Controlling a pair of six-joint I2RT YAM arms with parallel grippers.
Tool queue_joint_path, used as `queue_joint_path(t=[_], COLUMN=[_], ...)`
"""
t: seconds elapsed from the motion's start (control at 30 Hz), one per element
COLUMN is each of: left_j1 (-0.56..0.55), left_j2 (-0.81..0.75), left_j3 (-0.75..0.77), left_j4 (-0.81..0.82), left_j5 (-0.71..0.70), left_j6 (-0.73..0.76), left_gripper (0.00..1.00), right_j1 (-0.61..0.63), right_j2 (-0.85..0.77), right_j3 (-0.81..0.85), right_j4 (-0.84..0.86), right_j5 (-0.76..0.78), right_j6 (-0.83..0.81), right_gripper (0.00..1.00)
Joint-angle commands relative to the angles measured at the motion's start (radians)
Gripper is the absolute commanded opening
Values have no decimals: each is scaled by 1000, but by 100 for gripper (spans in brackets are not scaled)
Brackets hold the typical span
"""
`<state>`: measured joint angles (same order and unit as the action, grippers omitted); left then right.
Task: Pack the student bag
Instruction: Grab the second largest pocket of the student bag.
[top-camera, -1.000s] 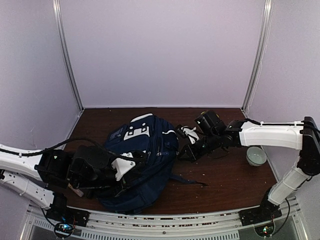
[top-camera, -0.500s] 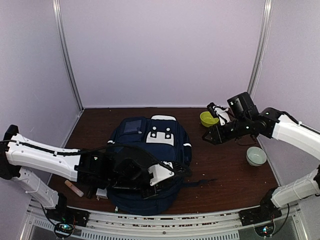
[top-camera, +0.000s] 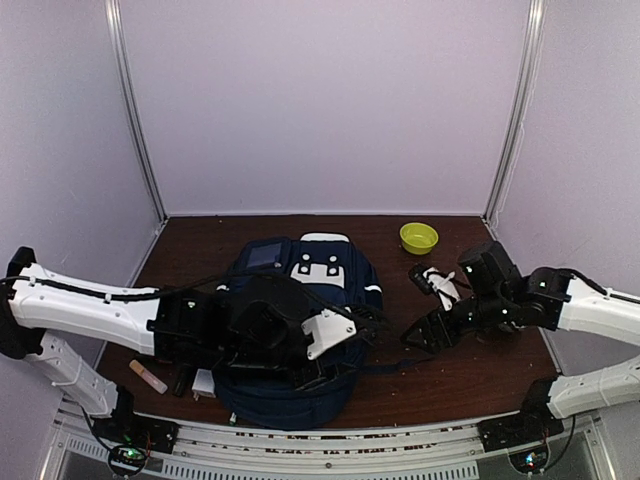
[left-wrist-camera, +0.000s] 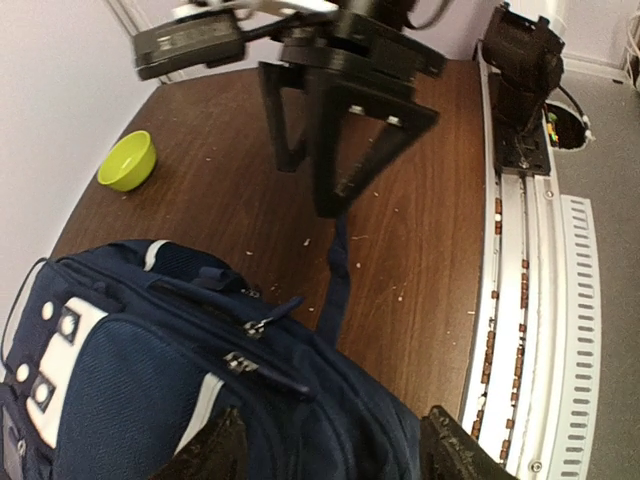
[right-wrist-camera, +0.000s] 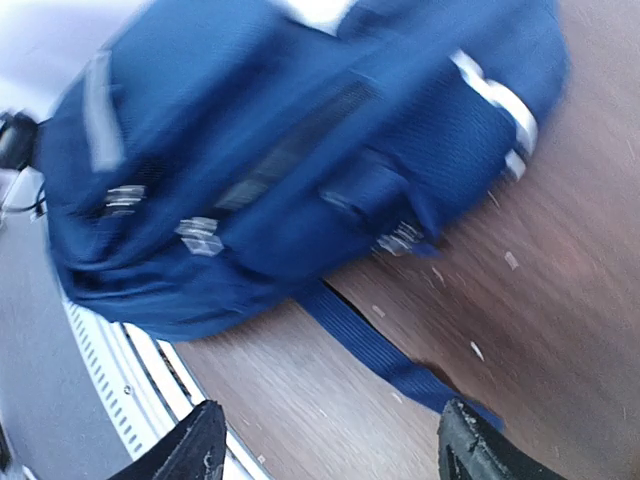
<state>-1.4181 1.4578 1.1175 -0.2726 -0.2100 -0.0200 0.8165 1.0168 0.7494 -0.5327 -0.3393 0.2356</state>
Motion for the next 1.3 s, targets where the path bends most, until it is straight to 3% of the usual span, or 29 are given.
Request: queue_joint_path(t=[0.0,0.2,0.57,0.73,1.0,1.13,1.27], left_j1=[36,71,72,71,71,71,71], left_j2=[-121,-254,-327,-334,-357,-374,-403], left_j3=[-79,-216,-302,-319,-344,-360,-377], left_j4=[-77,-141,-85,-70,-66,-70,-77], left_j5=[-99,-134,-156,-157,-173,-200,-215], left_j6=[-101,-205,-250,-257,-276,-300,-314], left_gripper=[61,66,70,71,71,71,71], right_j1=[103,171,258,265,285,287,292], right_j2=[-38,28,190,257,271,285,290], right_j3=[-37,-72,43,87,76,54,46], right_j4=[232,306,271,274,251,245,264], right_j5=[196,312,158,292,309,314,280], right_j6=[-84,-241,-343,-316,-313,-299,-279], right_gripper=[74,72,62,40,37,30,10])
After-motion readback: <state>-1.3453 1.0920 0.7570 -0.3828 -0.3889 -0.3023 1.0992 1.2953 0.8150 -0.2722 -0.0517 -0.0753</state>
